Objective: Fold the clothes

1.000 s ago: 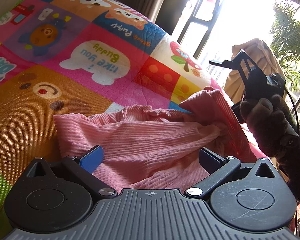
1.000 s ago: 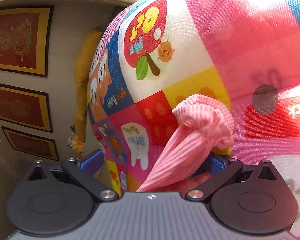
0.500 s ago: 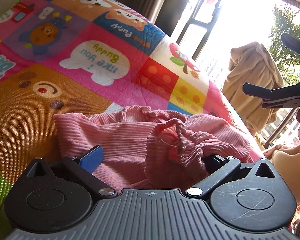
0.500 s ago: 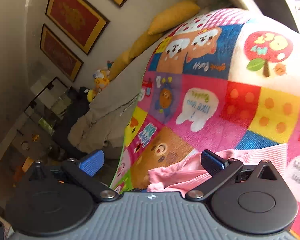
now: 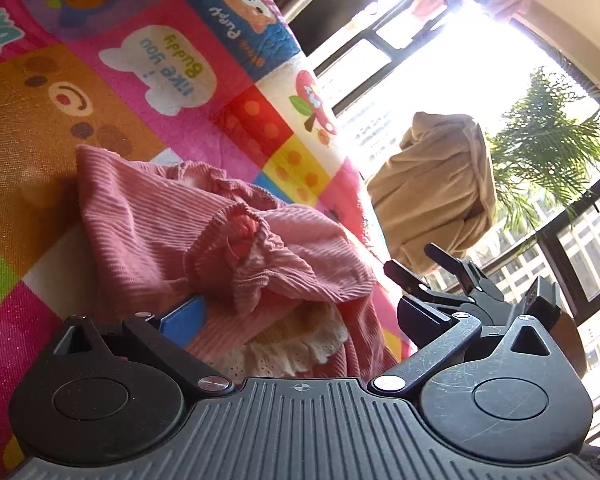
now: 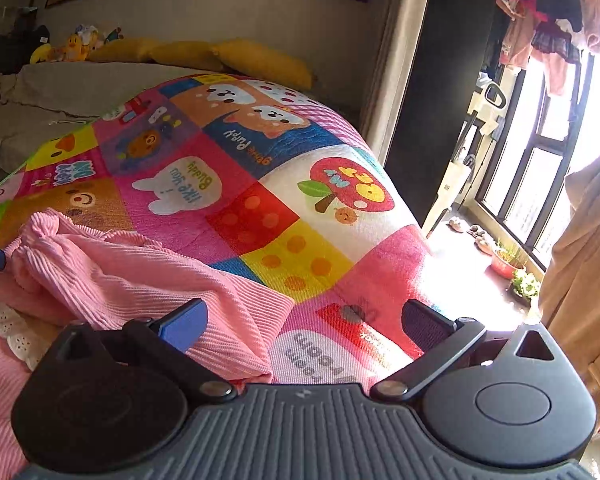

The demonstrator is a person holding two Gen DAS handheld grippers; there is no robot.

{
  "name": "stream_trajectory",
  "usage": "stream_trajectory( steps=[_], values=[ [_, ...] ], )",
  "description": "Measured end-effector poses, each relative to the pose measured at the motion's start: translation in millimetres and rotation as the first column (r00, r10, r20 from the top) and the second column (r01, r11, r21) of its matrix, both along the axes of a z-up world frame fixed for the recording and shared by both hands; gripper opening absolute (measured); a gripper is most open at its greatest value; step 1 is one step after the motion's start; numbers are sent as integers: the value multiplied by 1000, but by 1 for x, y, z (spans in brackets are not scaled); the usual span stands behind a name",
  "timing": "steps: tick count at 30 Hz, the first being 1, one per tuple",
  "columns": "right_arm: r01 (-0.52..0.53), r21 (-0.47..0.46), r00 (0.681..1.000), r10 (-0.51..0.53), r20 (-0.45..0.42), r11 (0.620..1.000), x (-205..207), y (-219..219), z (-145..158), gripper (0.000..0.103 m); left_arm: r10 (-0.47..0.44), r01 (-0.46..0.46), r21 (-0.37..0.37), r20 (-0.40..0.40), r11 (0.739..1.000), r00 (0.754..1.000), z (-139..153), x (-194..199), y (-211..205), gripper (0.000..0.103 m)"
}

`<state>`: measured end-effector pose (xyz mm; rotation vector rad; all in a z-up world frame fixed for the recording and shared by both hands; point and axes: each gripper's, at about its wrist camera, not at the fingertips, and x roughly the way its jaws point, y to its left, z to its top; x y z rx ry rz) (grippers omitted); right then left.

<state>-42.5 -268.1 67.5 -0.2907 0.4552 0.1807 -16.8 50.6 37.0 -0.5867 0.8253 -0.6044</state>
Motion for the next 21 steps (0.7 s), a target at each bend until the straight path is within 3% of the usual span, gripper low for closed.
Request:
stream_trajectory(
  steps=[2,5,6,7,8,9,10,12,15,17,19,21],
  values=[
    [-3,-4,1000,3,7,1000,0,5,-3,103,75,-75,56,7,996,997,-3,10,-6,103],
    [-75,-51,997,75,5,996,-8,17,-8,103,69,-71,103,28,992,997,-7,23,-25,101],
    [-119,-89,993,119,-2,989,-14,24,-11,103,66,-69,132,30,989,997,-8,26,-32,95],
    [-152,-135,988,153,-7,979,-20,30,-16,103,65,-69,161,33,985,997,-9,28,-37,85],
    [-184,-195,983,186,-10,963,-28,40,-22,102,69,-75,191,37,979,997,-10,30,-41,56],
    [-204,-250,978,209,-6,946,-33,49,-28,94,72,-80,214,44,974,996,-11,31,-44,47],
    [-218,-305,973,230,2,927,-38,56,-34,91,75,-85,220,53,972,996,-11,32,-44,45],
    [-226,-363,969,247,14,904,-41,65,-43,79,77,-93,234,78,968,994,-9,31,-45,26],
    [-229,-334,970,241,-6,914,-31,67,-42,72,60,-107,267,178,958,982,13,24,-42,18],
    [-238,-300,968,250,4,924,-30,69,-34,72,85,-170,296,279,940,956,37,17,-31,18],
    [-287,-236,955,295,0,928,-34,72,-23,72,93,-195,315,311,929,946,48,13,-18,18],
    [-324,-157,945,326,-14,933,-36,71,-13,78,95,-195,356,280,914,955,38,10,-10,23]
  ],
)
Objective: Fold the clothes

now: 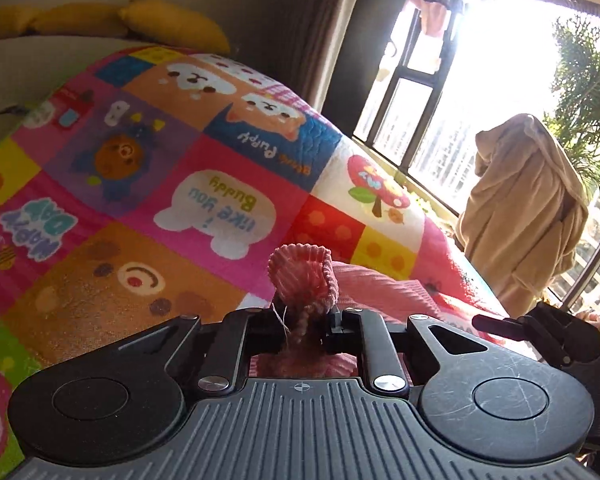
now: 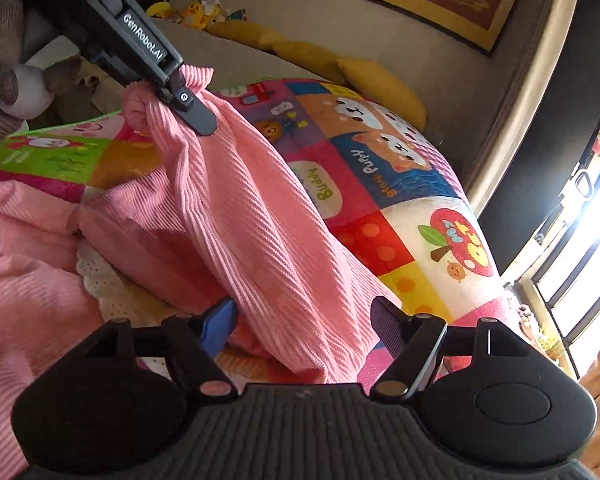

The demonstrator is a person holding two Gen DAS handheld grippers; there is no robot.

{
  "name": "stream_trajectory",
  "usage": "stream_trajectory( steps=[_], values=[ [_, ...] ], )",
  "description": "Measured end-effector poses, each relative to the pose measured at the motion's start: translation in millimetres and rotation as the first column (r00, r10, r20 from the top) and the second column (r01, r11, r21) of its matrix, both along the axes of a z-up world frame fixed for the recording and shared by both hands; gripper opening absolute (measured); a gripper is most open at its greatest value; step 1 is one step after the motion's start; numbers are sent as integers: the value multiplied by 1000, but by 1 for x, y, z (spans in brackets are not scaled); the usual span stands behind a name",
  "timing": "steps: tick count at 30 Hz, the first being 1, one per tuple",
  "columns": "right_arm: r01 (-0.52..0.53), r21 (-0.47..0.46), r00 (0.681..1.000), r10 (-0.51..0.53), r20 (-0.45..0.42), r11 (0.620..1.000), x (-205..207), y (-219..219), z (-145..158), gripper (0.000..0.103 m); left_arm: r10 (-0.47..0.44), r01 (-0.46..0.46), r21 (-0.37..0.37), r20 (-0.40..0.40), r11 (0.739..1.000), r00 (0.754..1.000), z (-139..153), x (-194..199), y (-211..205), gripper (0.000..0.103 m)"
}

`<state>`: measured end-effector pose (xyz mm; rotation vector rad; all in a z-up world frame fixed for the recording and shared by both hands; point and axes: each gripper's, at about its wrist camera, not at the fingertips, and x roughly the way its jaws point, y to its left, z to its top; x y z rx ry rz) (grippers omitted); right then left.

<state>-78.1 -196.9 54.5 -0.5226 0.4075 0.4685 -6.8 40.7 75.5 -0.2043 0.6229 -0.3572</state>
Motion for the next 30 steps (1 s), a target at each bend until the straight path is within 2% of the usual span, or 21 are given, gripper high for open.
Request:
stream_trajectory(
  steps=[2,4,5,6,7,8,9,12,14,17,21,27,30],
  values=[
    [-6,111,998,13,-64,994,8,-6,9,85,14,-12,38,-44,999,999,-12,-2,7,30],
    [34,193,992,-9,-126,981,22,-13,13,86,36,-27,80,-115,996,993,-36,-1,9,36],
    [74,194,988,-46,-146,978,32,-15,10,89,44,-33,93,-126,995,991,-42,-1,10,43],
    [114,194,983,-82,-166,974,42,-16,6,91,54,-40,110,-130,993,990,-47,-1,11,54],
    [155,178,975,-121,-186,972,52,-18,1,94,67,-51,134,-118,990,991,-48,-1,12,62],
    [195,132,964,-165,-207,972,62,-18,-10,94,76,-59,156,-106,986,991,-48,-1,13,73],
    [224,99,953,-196,-230,970,70,-19,-19,94,75,-58,171,-94,984,993,-47,-1,13,78],
    [258,110,925,-213,-314,960,81,-28,-40,101,58,-39,196,-91,980,994,-46,1,11,80],
    [274,146,918,-213,-335,951,84,-33,-37,101,57,-35,215,-96,976,994,-48,2,9,80],
    [275,192,930,-210,-302,942,87,-38,-22,101,60,-35,218,-108,975,992,-51,5,8,82],
    [295,170,939,-252,-235,940,106,-35,-11,103,62,-36,219,-111,975,992,-52,6,9,85],
    [364,88,906,-330,-265,927,141,-30,-42,103,56,-31,222,-112,975,992,-51,6,10,90],
    [382,106,900,-343,-269,918,141,-33,-46,103,52,-33,214,-86,976,995,-43,2,14,92]
  ],
)
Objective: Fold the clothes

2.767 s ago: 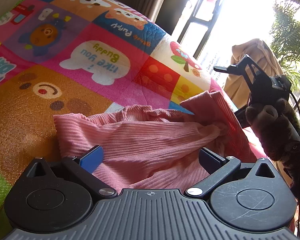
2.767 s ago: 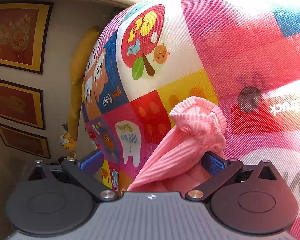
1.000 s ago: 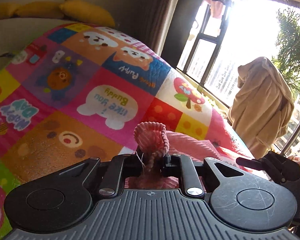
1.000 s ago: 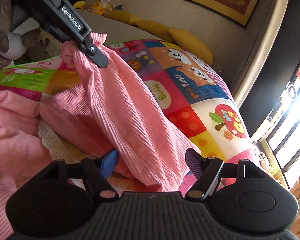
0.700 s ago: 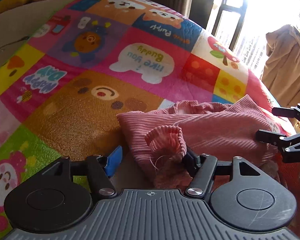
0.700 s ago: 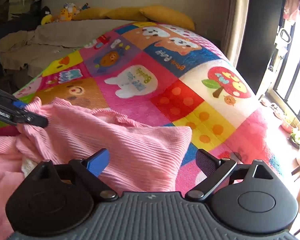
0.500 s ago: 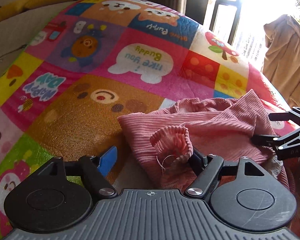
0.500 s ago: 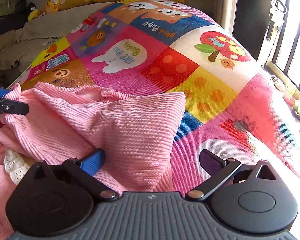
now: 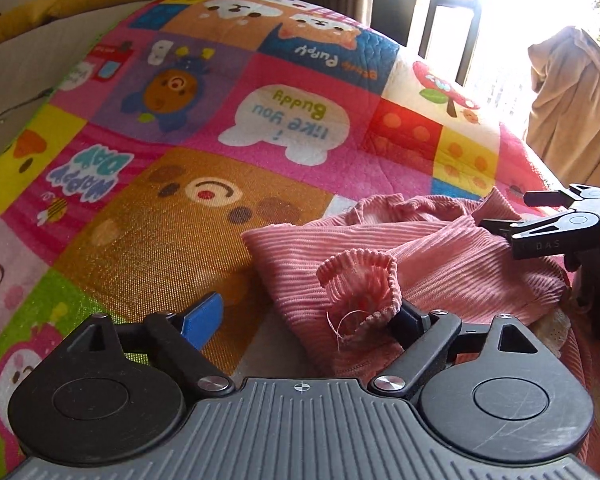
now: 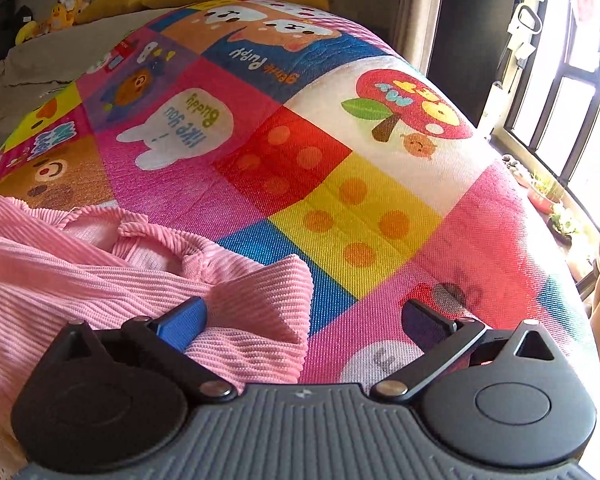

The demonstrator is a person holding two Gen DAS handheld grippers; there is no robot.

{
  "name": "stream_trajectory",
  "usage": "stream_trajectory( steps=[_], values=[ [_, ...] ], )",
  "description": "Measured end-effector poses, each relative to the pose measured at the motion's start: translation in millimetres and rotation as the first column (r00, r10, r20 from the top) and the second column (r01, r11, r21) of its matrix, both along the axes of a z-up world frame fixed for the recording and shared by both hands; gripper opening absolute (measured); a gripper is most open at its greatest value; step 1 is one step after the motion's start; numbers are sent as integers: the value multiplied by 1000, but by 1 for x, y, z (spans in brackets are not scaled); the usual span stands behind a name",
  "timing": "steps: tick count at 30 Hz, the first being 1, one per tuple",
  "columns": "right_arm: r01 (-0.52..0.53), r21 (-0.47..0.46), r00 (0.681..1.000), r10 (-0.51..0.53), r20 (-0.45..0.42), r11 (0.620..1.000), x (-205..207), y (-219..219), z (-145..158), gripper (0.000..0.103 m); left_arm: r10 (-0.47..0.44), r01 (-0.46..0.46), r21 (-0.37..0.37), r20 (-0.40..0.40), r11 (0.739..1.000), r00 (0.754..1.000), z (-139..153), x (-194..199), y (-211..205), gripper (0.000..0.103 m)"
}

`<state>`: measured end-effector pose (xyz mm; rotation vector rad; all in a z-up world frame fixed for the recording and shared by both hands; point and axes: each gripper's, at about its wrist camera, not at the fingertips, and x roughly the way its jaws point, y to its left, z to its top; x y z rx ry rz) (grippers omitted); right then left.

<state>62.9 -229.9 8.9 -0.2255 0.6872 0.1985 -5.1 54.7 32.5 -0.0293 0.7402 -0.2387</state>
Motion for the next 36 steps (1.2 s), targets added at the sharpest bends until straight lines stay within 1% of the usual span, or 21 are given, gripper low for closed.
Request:
stream_trajectory(
  steps=[3,5,8,11,14,16,19,20,22,23,24,25,26,28,29,30,32,34,36],
  values=[
    [2,-29,999,-1,46,1000,-10,2,9,103,17,-16,-31,54,999,998,17,-6,11,94],
    [-16,-30,996,18,85,999,-22,5,20,103,28,-26,-23,75,999,997,25,-7,15,94],
    [-117,22,987,114,117,993,-47,17,42,103,2,-3,21,77,1000,997,27,0,15,94],
    [-233,23,964,228,135,972,-65,42,51,103,-18,14,62,60,998,998,19,11,10,94],
    [-336,9,936,333,112,942,-74,76,46,103,-16,11,104,43,995,999,8,22,6,94],
    [-374,-36,923,376,80,927,-77,97,31,103,-11,6,140,34,990,999,1,29,5,94],
    [-398,-99,914,403,45,912,-83,113,9,103,29,-42,248,53,968,998,-10,33,7,94],
    [-402,-105,912,408,35,909,-84,113,5,103,41,-55,260,58,964,997,-11,33,10,94],
    [-411,-68,910,414,21,909,-85,102,14,103,53,-63,195,53,979,997,-2,27,19,94],
    [-415,-41,909,416,17,909,-86,95,20,103,54,-60,148,43,987,998,2,24,23,94],
    [-411,2,912,411,18,912,-85,83,27,103,43,-44,68,18,997,999,6,21,29,94],
    [-392,47,920,392,18,919,-82,70,34,103,27,-28,-25,-12,999,1000,11,19,34,94],
    [-373,91,928,373,16,923,-80,56,41,103,5,-12,-135,-54,991,999,13,19,40,94],
    [-300,178,952,305,1,937,-66,30,45,103,-36,-2,-281,-129,960,991,9,23,44,94],
    [-255,220,964,264,-12,941,-57,16,45,103,-49,-4,-321,-157,947,986,5,26,42,94],
    [-209,262,974,223,-26,942,-48,3,45,103,-53,-10,-340,-174,940,983,1,30,39,94],
    [-111,347,987,144,-71,931,-29,-22,42,103,-57,-11,-352,-183,936,981,-4,35,31,94],
    [-29,430,982,106,-156,902,-17,-36,28,103,-61,-13,-365,-192,931,980,-10,41,23,93],
    [-7,465,975,109,-193,885,-18,-40,18,103,-88,5,-388,-196,922,977,-14,46,15,90]
  ],
)
